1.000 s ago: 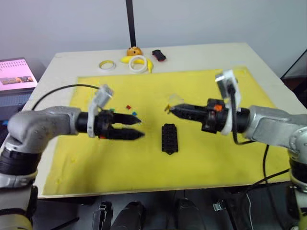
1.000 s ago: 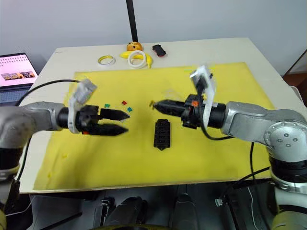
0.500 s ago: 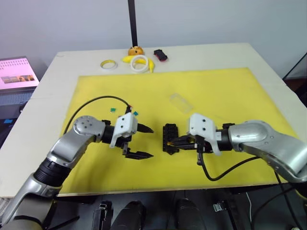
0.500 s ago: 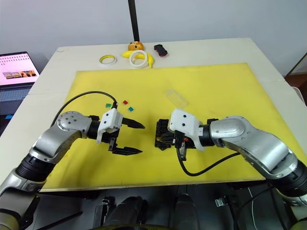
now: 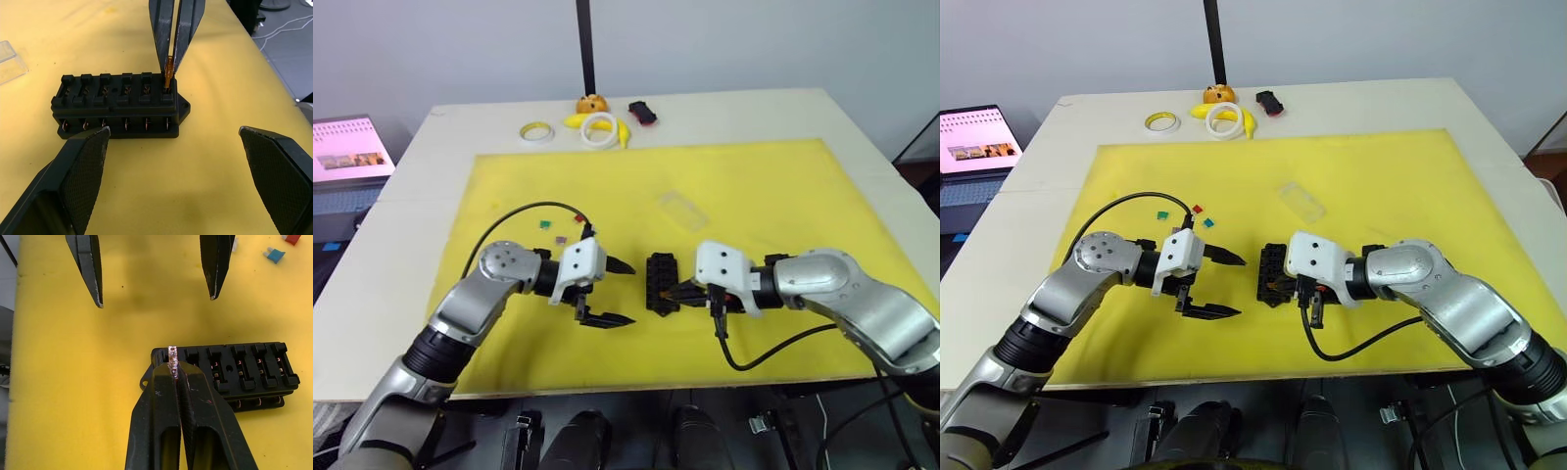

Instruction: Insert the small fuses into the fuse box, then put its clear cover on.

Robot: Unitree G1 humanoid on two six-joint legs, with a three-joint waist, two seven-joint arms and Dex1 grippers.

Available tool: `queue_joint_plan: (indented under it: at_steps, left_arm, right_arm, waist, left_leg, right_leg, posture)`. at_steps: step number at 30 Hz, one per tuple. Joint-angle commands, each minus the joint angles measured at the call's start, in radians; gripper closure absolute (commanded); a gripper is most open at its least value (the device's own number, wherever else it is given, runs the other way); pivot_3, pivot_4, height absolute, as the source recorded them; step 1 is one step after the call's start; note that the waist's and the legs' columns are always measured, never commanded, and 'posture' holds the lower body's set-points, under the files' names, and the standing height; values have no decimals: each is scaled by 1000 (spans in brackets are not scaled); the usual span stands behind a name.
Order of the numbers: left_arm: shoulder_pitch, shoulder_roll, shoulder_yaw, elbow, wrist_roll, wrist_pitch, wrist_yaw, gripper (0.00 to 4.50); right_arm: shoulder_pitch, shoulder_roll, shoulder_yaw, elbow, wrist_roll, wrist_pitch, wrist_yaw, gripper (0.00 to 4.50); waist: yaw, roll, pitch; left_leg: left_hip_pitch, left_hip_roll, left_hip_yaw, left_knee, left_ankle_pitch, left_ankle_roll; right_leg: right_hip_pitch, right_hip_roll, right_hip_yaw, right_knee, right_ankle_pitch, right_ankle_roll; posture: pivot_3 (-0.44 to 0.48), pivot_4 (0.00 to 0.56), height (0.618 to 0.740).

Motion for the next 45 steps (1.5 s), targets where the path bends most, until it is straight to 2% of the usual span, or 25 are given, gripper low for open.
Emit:
queue_joint_plan:
  at_steps: [1, 14, 45]
  left_arm:
    - [-1, -5, 10, -24, 3, -18, -5, 69]
    - [-6, -21, 10, -14, 23, -24, -2, 69]
    - [-24, -43, 8, -15, 35, -13, 5, 69]
  right_arm:
    - [0, 13, -25, -11, -25, -20, 15, 4500]
    - [1, 55, -32, -16, -61, -3, 48, 4500]
    - [15, 72, -25, -15, -122, -3, 84, 4500]
  waist:
    - [0, 0, 0]
    - [0, 0, 0]
    - [0, 0, 0]
  left_leg:
    - [0, 0, 0, 0, 0, 0]
    - [0, 0, 0, 0, 0, 0]
    - [0, 0, 0, 0, 0, 0]
  right_leg:
    - [0, 0, 0, 0, 0, 0]
    - [0, 0, 0, 0, 0, 0]
    - [0, 0, 0, 0, 0, 0]
  posture:
    - [0, 150, 740]
    - [0, 150, 740]
    - [0, 150, 740]
